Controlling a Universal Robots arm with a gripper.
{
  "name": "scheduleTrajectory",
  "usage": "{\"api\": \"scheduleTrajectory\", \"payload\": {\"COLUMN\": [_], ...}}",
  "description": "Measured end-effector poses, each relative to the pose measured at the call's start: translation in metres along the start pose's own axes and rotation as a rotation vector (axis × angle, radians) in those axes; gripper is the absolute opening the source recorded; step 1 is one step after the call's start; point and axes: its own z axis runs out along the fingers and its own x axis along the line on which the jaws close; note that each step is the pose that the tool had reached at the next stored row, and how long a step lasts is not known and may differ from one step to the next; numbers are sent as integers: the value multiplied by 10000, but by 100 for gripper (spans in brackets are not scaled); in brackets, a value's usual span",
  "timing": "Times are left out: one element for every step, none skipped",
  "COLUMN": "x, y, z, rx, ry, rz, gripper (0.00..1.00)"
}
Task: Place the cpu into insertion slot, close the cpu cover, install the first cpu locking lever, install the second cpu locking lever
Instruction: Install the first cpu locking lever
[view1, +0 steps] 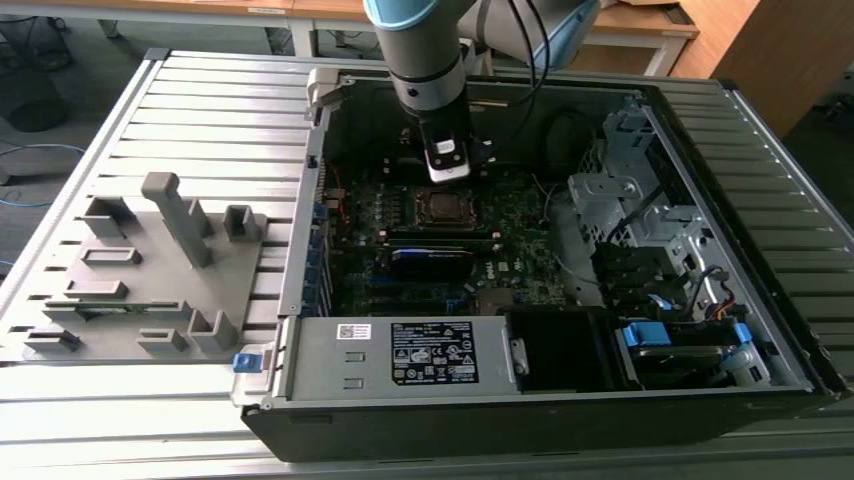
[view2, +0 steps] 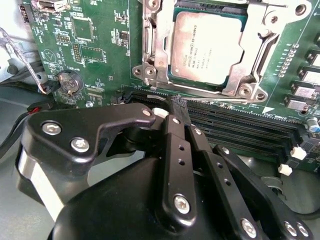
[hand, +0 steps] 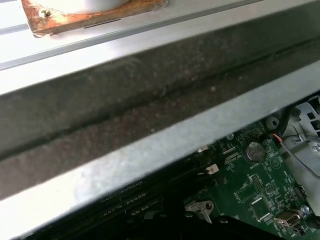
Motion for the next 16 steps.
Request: {"api": "scheduleTrajectory", "payload": {"x": [2,4,4,4,5,5,4,2,0,-2,-3,-4,-5,-6,-7,-10], "y": [0,0,0,-1,-1,-1,-1,0,1,3,4,5,5,5,6,7], "z": [6,10,12,13,14,16,17,19,20,22,23,23,24,24,25,27], "rx": [0,1,1,2,1,0,0,-1,-1,-3,-2,-1,0,1,0,0], "ry": [-2,-2,-2,-1,-1,-1,-1,-2,-2,-2,-3,-2,-1,-2,-2,-2], "rz": [1,1,0,0,0,0,0,1,1,0,1,2,0,0,0,-1], "gripper": [11,11,11,11,11,11,11,11,11,11,11,11,11,11,11,11]}}
